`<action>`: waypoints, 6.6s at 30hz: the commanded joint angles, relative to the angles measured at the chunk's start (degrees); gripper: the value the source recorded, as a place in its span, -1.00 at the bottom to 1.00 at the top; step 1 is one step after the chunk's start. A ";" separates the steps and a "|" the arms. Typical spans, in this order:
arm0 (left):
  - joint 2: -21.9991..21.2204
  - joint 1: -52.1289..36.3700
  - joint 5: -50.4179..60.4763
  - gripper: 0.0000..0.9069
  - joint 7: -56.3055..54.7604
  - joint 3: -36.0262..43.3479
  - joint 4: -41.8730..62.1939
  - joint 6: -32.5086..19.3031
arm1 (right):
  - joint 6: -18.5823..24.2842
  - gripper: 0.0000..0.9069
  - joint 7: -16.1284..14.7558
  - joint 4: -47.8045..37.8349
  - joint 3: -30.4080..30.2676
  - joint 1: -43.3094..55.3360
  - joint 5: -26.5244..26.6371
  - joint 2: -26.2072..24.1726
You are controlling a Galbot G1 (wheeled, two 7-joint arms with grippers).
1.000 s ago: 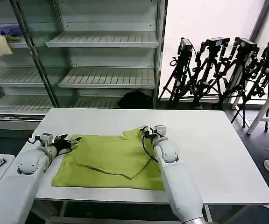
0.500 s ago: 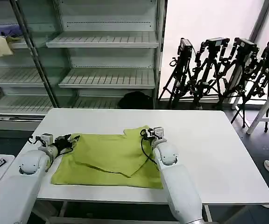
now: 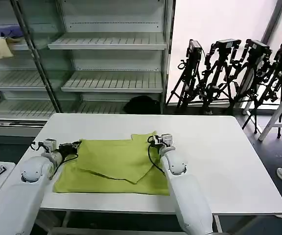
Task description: Fold and organize the clothes.
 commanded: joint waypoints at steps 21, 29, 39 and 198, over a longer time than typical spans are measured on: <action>1.09 16.68 -6.68 -0.98 3.28 -9.96 -12.36 -1.78 | -0.29 -1.00 0.34 31.16 0.56 -25.48 5.98 -7.83; 1.77 20.64 -7.26 -0.98 3.77 -12.36 -15.72 -1.81 | -0.28 -1.00 -0.01 35.71 0.87 -29.43 5.96 -7.77; 3.12 22.90 -7.88 -0.98 3.58 -14.47 -19.27 -0.63 | -0.25 -1.00 -1.05 40.63 0.61 -33.85 5.28 -7.87; -5.25 26.54 11.50 -1.00 -5.61 -4.98 -32.54 -2.47 | 10.61 1.00 -4.95 32.18 9.81 -31.74 -0.77 -8.78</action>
